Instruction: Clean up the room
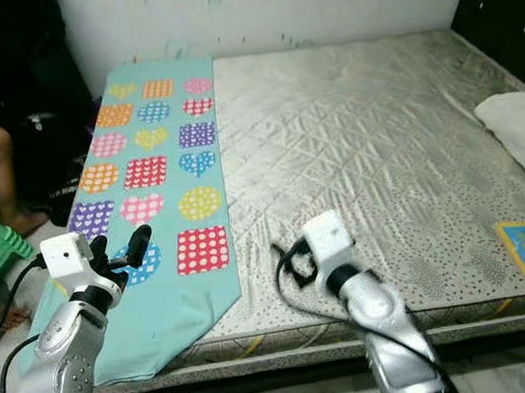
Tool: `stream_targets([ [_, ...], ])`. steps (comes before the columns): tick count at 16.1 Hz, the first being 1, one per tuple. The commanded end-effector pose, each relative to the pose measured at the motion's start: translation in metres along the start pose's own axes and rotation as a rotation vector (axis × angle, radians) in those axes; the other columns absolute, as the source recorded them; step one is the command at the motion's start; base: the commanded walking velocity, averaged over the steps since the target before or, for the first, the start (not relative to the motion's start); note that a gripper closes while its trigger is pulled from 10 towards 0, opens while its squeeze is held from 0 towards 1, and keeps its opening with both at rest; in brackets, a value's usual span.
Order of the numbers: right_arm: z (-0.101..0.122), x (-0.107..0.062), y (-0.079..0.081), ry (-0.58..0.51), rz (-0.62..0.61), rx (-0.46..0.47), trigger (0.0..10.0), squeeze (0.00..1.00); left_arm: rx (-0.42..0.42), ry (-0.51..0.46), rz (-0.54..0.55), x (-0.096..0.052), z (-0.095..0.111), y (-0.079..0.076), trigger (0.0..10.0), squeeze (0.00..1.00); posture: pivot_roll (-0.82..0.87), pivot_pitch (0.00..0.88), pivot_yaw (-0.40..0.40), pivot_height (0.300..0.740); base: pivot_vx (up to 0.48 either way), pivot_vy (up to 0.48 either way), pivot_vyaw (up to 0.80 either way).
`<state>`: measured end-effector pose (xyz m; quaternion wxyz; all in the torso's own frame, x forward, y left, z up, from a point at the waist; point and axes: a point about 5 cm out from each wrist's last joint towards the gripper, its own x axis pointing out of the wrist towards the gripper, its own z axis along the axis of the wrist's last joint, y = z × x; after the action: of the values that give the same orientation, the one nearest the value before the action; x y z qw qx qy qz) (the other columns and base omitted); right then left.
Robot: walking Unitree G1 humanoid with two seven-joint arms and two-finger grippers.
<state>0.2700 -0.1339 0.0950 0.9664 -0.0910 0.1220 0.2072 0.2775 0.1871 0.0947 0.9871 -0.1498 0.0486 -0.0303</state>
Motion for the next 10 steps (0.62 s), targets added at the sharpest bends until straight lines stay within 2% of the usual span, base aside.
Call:
stream_targets([
  [1,0.0,-0.004,0.001,0.015,0.008,-0.006,10.0,0.0,0.023,0.018,0.027,-0.005,-0.001,0.006,10.0,0.0,-0.21,0.13,0.015,0.74,0.0,0.0,0.0],
  [3,-0.001,-0.003,0.003,0.024,0.012,-0.002,10.0,0.0,0.056,0.024,0.013,-0.006,-0.001,0.006,10.0,0.0,-0.21,0.138,0.02,0.74,0.0,0.0,0.0],
  [9,-0.012,-0.01,0.008,0.072,0.01,-0.004,10.0,0.0,0.056,0.028,-0.063,0.002,0.001,-0.003,10.0,0.0,-0.22,0.163,0.043,0.74,0.0,0.0,0.0],
  [10,-0.012,-0.009,0.008,0.071,0.006,0.002,10.0,0.0,0.055,0.025,-0.074,0.003,0.001,-0.005,10.0,0.0,-0.23,0.16,0.048,0.74,0.281,0.0,0.0],
])
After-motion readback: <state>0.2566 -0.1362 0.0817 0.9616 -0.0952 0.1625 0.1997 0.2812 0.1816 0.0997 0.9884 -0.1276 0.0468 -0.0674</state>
